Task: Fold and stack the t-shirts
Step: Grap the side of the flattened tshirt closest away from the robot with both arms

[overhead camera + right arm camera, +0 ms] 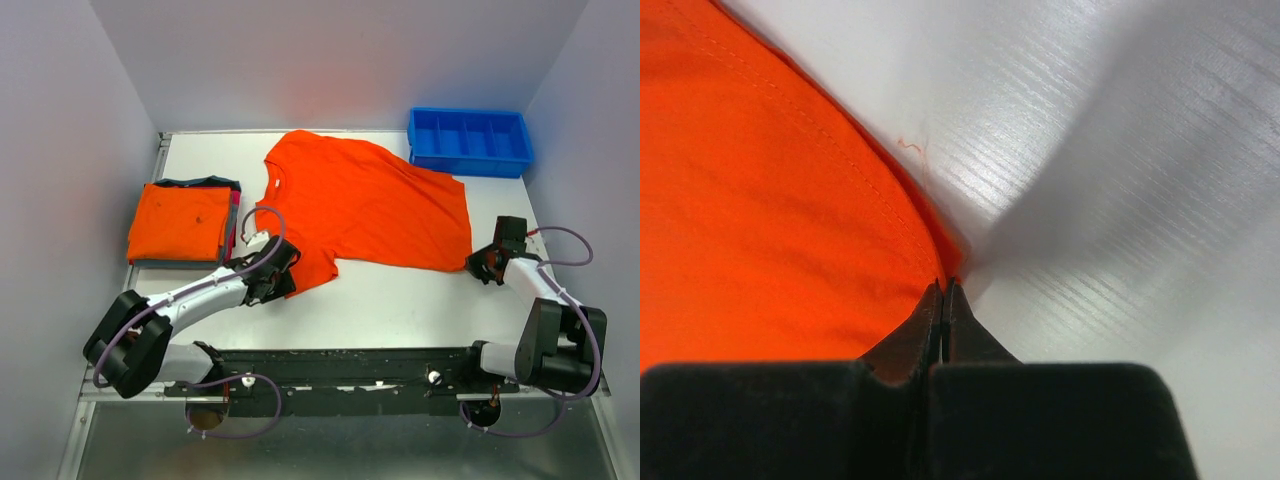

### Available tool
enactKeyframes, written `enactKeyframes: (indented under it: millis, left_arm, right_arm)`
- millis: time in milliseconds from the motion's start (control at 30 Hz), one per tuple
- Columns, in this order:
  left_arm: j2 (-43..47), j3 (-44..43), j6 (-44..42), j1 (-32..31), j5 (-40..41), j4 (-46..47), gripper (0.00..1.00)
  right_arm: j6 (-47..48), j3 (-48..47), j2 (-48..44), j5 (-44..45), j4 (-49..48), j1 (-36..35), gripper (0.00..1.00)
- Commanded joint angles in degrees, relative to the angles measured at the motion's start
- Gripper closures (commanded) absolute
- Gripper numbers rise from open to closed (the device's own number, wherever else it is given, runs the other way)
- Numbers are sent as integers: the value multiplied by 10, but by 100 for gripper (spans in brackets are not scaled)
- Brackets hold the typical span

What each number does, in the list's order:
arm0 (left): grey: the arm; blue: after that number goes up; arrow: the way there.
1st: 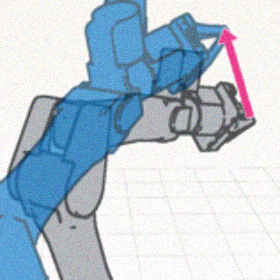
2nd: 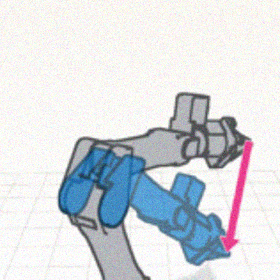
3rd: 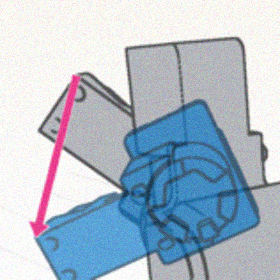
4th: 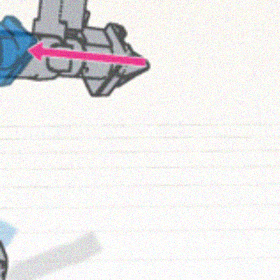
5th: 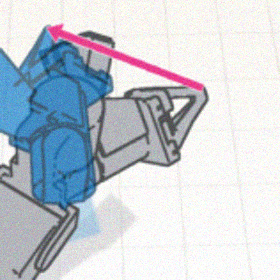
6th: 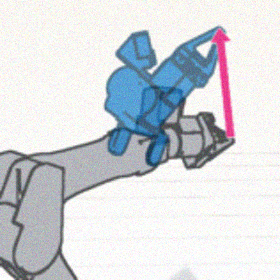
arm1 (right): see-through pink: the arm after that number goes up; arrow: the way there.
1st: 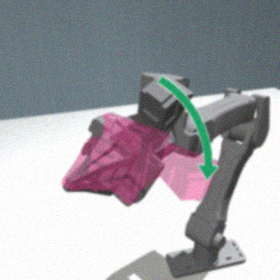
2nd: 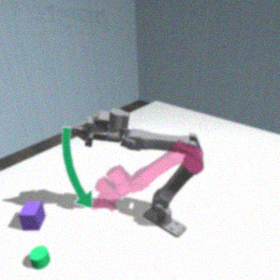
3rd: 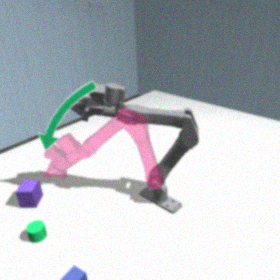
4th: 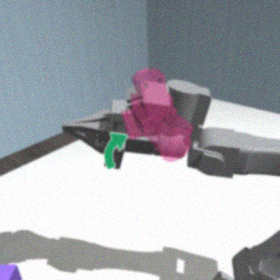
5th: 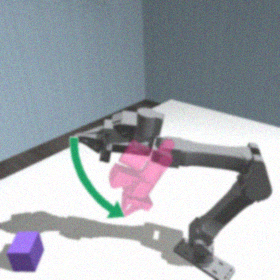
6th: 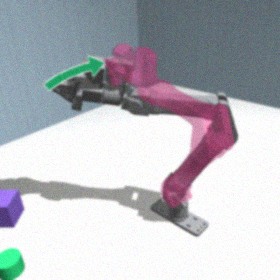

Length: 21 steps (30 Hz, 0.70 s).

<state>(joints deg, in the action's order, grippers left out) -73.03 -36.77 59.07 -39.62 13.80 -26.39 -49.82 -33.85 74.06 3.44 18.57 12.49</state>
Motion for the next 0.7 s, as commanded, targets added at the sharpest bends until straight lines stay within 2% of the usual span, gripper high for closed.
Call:
enactKeyframes:
  millis: [0,67,167,233,300,400,567,667]
  left_arm:
    - [-37,13,12,-8,-22,55,46]
    - [-55,16,21,-10,-30,71,49]
    - [-78,17,36,-13,-41,85,62]
    - [-78,23,39,-16,-44,101,77]
    - [-65,36,40,-15,-46,119,99]
    - [-28,38,37,-16,-26,97,100]
    - [76,11,29,-27,29,-31,100]
    - [147,-1,26,-27,22,-91,100]
  right_arm:
    - [8,-1,-24,-4,8,5,99]
    - [10,-3,-31,1,15,4,99]
    - [13,-10,-44,3,27,4,99]
    - [14,-10,-55,3,31,4,99]
    - [17,-10,-65,2,35,4,99]
    - [22,-9,-74,5,40,4,99]
    - [34,-3,-89,7,60,4,99]
    - [39,0,-106,3,78,4,99]
